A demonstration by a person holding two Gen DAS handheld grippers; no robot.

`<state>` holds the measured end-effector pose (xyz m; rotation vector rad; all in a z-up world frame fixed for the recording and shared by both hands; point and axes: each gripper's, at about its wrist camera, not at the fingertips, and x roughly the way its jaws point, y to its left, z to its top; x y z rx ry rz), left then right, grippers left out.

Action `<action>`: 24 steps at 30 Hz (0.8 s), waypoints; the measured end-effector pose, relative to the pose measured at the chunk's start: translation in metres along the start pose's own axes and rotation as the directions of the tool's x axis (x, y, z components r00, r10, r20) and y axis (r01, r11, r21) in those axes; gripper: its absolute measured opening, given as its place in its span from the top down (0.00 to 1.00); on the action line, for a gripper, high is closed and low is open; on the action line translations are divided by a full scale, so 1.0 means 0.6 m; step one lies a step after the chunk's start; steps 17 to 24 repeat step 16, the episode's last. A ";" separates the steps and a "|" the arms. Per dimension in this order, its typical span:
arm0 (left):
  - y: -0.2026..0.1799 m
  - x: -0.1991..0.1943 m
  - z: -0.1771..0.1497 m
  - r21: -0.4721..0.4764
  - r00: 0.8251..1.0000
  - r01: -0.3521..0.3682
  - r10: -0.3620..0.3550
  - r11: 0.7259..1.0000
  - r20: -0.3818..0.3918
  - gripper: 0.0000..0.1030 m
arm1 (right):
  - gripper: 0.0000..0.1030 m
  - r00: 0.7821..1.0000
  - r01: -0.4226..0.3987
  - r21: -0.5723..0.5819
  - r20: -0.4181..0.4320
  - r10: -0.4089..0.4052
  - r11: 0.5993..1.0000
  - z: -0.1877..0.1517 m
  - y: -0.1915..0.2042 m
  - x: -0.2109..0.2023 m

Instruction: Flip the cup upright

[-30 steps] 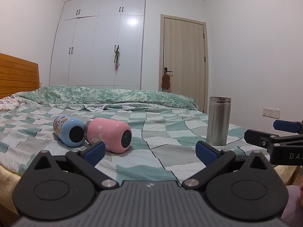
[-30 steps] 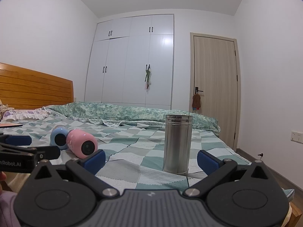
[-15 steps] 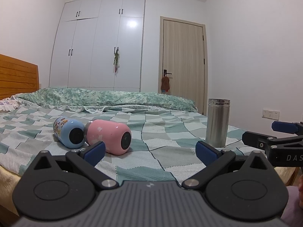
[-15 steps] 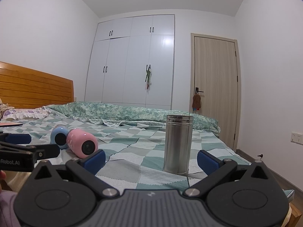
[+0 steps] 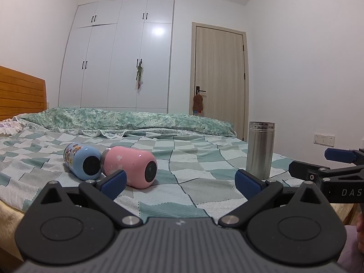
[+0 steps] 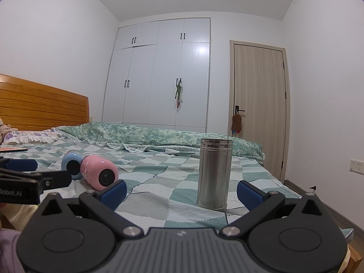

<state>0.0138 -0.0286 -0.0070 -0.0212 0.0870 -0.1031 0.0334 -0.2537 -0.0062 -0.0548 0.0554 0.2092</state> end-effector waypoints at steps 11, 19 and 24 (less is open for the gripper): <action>0.001 0.002 0.000 -0.001 1.000 0.020 -0.020 1.000 -0.007 0.00 | 0.00 1.000 -0.004 -0.001 0.001 0.004 1.000 0.000 -0.001 0.000; 0.001 0.000 0.000 -0.006 1.000 0.019 -0.019 1.000 -0.008 0.00 | 0.00 1.000 -0.003 -0.002 0.001 0.003 1.000 0.000 -0.001 0.000; 0.001 0.000 0.000 -0.006 1.000 0.019 -0.019 1.000 -0.008 0.00 | 0.00 1.000 -0.003 -0.002 0.001 0.003 1.000 0.000 -0.001 0.000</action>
